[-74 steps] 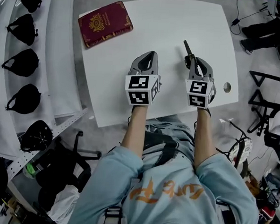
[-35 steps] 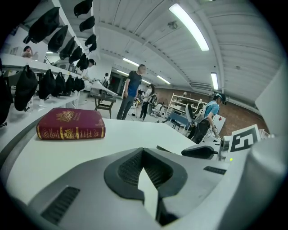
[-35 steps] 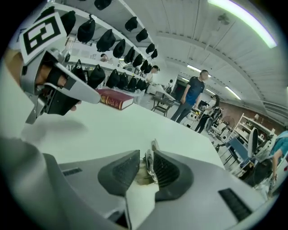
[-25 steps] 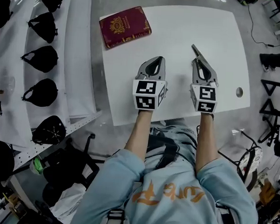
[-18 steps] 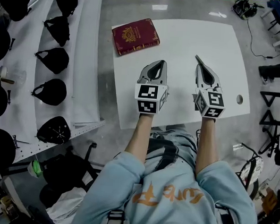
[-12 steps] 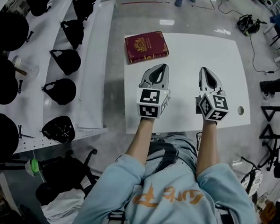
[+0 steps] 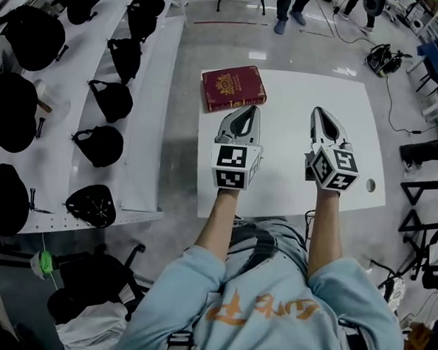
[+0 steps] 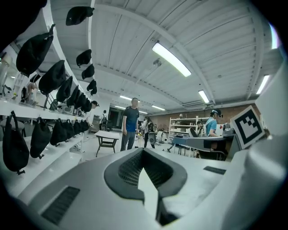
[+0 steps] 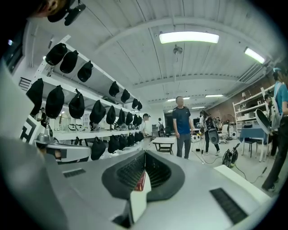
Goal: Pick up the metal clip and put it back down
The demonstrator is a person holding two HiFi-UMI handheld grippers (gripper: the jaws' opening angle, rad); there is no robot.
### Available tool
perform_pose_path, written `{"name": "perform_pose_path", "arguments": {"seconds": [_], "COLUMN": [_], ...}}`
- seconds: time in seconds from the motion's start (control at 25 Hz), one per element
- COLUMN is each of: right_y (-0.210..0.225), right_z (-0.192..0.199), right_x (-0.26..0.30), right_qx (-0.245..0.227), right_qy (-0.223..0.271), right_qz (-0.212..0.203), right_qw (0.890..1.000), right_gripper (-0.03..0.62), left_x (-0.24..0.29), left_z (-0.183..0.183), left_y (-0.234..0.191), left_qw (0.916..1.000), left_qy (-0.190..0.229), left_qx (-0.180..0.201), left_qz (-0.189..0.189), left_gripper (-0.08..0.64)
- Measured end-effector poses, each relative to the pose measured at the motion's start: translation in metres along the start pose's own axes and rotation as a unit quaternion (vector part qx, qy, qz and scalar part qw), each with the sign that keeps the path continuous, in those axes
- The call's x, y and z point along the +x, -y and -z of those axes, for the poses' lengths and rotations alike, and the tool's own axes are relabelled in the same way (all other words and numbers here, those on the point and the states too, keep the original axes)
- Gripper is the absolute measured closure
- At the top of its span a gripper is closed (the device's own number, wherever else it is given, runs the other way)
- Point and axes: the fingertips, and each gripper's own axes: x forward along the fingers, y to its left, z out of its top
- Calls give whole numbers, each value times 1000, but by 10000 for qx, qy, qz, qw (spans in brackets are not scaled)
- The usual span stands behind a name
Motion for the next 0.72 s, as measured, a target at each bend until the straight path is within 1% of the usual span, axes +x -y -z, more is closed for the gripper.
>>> {"name": "perform_pose_path", "arguments": {"seconds": [0.36, 0.72], "right_y": [3, -7], "right_z": [-12, -16], "right_x": [-10, -18], "right_qx": [-207, -217], "right_qy": [51, 182], "right_qz": [76, -72], "right_qw": [9997, 9996], "right_gripper": [563, 563], "left_x": [-1, -11], "left_z": [-4, -1], "left_y": [7, 6], "left_qw": [9999, 9999], "left_qy": [88, 95], "left_qx": [-66, -114], "left_qz": [68, -14], "left_gripper": [555, 555]}}
